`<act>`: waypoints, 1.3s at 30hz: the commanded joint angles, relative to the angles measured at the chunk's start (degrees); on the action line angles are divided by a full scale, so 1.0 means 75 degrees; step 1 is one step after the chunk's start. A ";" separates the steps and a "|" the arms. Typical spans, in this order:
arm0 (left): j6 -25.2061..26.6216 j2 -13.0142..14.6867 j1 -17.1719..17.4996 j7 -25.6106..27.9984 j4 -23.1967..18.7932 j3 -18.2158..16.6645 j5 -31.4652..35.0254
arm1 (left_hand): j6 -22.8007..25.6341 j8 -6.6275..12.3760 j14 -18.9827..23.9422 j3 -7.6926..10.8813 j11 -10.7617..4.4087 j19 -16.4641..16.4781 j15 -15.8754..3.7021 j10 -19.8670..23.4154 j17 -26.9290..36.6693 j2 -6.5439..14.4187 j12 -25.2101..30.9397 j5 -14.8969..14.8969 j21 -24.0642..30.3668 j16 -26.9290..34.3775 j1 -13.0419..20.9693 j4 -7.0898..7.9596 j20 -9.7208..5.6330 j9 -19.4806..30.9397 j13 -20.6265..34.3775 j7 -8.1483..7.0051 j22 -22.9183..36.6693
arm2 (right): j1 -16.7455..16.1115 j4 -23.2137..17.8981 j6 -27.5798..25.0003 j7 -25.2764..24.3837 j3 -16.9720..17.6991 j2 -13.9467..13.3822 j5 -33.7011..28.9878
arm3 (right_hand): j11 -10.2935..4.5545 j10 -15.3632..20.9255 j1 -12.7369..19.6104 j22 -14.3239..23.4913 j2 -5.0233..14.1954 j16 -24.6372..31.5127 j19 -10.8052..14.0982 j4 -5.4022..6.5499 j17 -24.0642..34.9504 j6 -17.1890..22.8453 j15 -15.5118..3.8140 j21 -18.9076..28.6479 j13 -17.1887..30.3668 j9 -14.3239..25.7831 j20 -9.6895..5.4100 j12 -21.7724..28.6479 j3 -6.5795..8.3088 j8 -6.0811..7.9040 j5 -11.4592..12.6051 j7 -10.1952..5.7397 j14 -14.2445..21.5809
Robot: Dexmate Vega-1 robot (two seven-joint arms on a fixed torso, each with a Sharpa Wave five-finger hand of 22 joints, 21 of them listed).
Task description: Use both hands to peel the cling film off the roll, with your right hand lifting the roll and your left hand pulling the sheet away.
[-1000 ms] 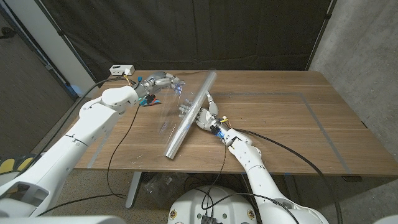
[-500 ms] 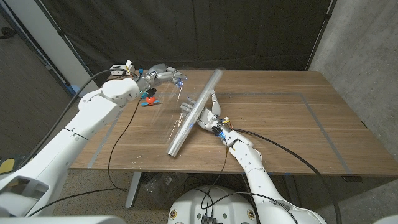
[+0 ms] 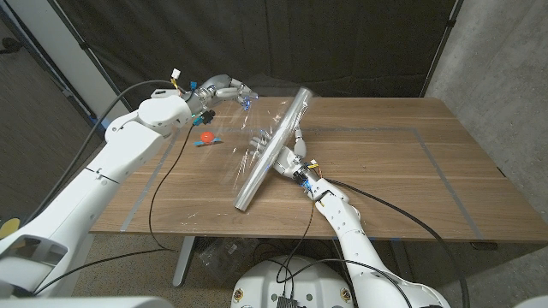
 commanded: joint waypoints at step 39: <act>-0.0579 -0.0325 -0.0035 -0.0015 0.0266 -0.0453 0.0308 | 0.0093 -0.0095 0.0442 0.0253 -0.0593 -0.0374 -0.0486 0.0537 0.0163 -0.0074 -0.0170 -0.0058 0.0599 -0.0367 -0.0070 0.0122 -0.0016 0.0294 0.0010 0.0225 -0.0203 | -0.0223 -0.0337 -0.0024 -0.0581 0.0100 0.0219 -0.0214 | -0.0052 0.0200 0.0087 0.0042 0.0279 0.0086 0.0356 -0.0126 -0.0035 0.0108 -0.0206 -0.0114 -0.0048 -0.0005 -0.0288 0.0112 -0.0117 0.0094 0.0198 0.0040 0.0169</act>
